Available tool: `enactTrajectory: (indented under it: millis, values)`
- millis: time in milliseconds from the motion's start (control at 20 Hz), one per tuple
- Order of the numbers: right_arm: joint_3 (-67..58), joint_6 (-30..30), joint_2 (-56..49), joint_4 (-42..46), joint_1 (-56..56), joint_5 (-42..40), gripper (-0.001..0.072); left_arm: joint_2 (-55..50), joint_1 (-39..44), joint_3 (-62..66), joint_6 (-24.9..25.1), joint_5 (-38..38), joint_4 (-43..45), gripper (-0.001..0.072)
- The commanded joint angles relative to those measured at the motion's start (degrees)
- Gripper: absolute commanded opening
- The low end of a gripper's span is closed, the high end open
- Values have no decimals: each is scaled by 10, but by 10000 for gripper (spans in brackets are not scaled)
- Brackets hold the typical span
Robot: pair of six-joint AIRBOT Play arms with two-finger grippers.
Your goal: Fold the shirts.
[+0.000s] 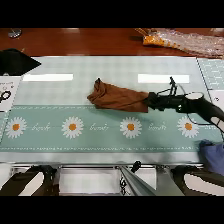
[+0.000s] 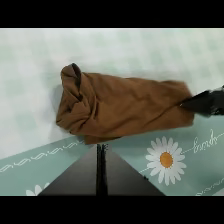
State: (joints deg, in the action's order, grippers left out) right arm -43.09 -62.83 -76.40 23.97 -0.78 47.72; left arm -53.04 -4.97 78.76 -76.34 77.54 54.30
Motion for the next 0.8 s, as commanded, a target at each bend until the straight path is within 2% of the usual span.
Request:
enactTrajectory:
  millis: [0, 200, 300, 450, 750]
  values:
    - [-79, -21, 85, 36, -63, 101, 19, -21, 0, -9, 0, 1, 0, 14]
    - [-217, -157, 199, 172, -163, 188, 19, -63, 0, -26, 0, 0, 0, 14]
    - [-262, -199, 230, 200, -223, 253, 19, -80, 2, -30, 1, -4, 0, 14]
    - [-311, -226, 244, 228, -325, 370, 19, -92, 13, -30, 21, -10, 0, 14]
    - [-339, -238, 253, 421, -491, 488, 19, -92, 28, -30, 44, -10, -1, 14]
